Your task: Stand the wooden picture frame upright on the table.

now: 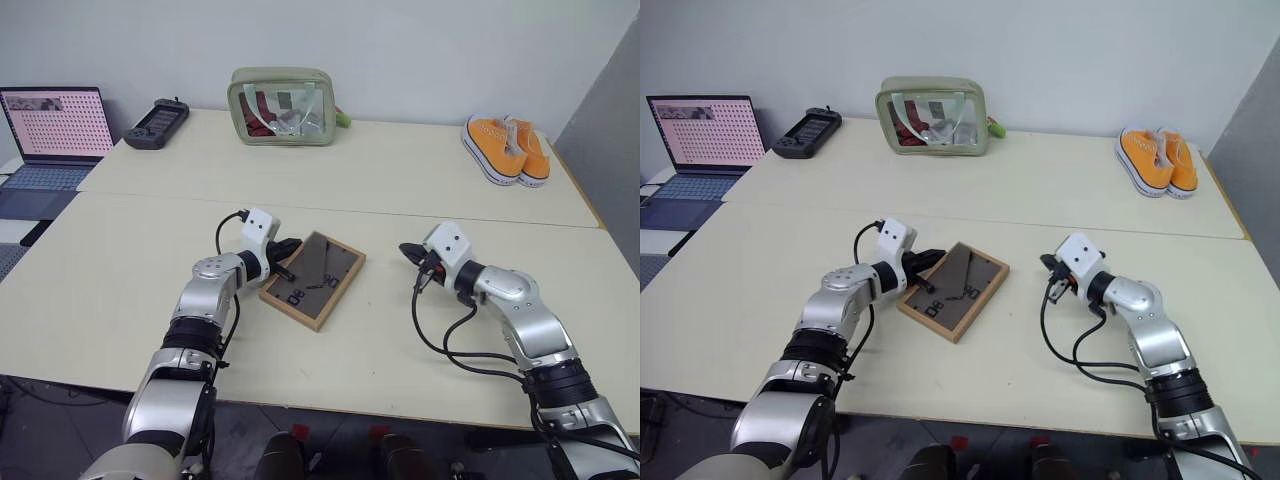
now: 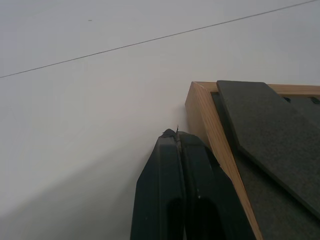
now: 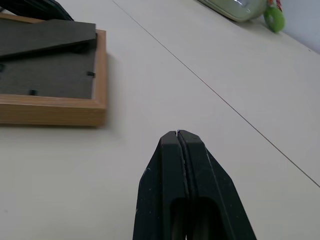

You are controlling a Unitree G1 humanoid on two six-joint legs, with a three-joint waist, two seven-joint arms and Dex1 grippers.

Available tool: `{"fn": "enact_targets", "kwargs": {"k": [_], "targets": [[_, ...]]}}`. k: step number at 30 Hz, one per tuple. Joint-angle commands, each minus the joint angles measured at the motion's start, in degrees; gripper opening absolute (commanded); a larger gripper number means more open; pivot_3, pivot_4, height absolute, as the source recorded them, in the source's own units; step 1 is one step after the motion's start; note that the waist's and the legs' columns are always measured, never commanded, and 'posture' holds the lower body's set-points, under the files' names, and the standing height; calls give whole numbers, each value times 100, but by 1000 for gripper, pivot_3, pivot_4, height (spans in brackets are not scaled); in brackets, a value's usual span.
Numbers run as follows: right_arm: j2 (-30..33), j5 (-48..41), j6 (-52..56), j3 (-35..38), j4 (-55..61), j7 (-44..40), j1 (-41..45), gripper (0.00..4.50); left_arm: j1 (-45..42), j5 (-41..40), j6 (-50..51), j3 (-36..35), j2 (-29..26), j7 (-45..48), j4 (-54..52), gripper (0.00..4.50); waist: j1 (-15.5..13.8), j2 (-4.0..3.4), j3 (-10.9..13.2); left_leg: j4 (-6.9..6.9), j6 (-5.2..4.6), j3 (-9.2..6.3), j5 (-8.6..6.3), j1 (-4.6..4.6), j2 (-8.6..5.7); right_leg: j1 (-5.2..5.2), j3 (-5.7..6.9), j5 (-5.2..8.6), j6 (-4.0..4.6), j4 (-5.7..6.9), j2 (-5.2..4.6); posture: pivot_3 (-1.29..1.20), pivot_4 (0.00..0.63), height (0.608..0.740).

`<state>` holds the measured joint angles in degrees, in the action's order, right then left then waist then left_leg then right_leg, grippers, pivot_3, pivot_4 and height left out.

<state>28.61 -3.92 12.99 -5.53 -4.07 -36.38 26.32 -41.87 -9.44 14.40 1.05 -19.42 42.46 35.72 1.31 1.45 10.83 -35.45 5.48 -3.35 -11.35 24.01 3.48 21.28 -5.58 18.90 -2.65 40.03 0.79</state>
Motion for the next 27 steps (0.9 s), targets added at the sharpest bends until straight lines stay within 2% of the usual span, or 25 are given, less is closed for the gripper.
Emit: {"fn": "enact_targets", "kwargs": {"k": [1, 8, 12, 14, 18, 27], "targets": [[86, -6, -157, 202, 67, 30, 46, 0, 102, -20, 265, 78, -313, 378, -626, 9, 38, 0, 0, 0, 0, 0, 0, 0, 1, 0, 0, 0, 0, 0, 1, 0, 150, 740], [-5, -14, -130, 197, 182, 83, -70, 0, 1092, -285, 1289, -9, -1791, 1364, -2234, 9, 245, -3, 0, 22, 0, 5, 2, -11, 19, 10, -7, 2, 4, 6, 12, 0, 150, 740], [-123, -15, -138, 185, 169, 132, -78, 0, 1711, -495, 1803, 71, -2194, 1592, -3263, 9, 200, -3, 1, 23, 0, 6, 2, -11, 16, 8, -7, 3, 4, 5, 9, 0, 150, 740], [-179, -5, -146, 178, 157, 152, -68, 0, 1882, -616, 2048, 106, -2188, 1585, -3693, 9, 155, -3, 1, 22, 0, 6, 2, -10, 16, 7, -6, 2, 4, 4, 7, 0, 150, 740], [-197, 170, -196, 69, 46, 177, -39, 0, 1831, -796, 2446, 254, -1722, 1251, -4245, 9, 54, -3, 1, 19, 0, 5, 2, -9, 11, 6, -5, 2, 3, 4, 6, 0, 150, 740], [222, 372, 200, -437, 433, -384, -821, 0, 1491, -787, 2623, 444, -1212, 905, -4247, 9, 51, -4, 0, 19, -1, 4, 1, -7, 13, 8, -6, 2, 4, 1, 8, 0, 150, 740]]}}
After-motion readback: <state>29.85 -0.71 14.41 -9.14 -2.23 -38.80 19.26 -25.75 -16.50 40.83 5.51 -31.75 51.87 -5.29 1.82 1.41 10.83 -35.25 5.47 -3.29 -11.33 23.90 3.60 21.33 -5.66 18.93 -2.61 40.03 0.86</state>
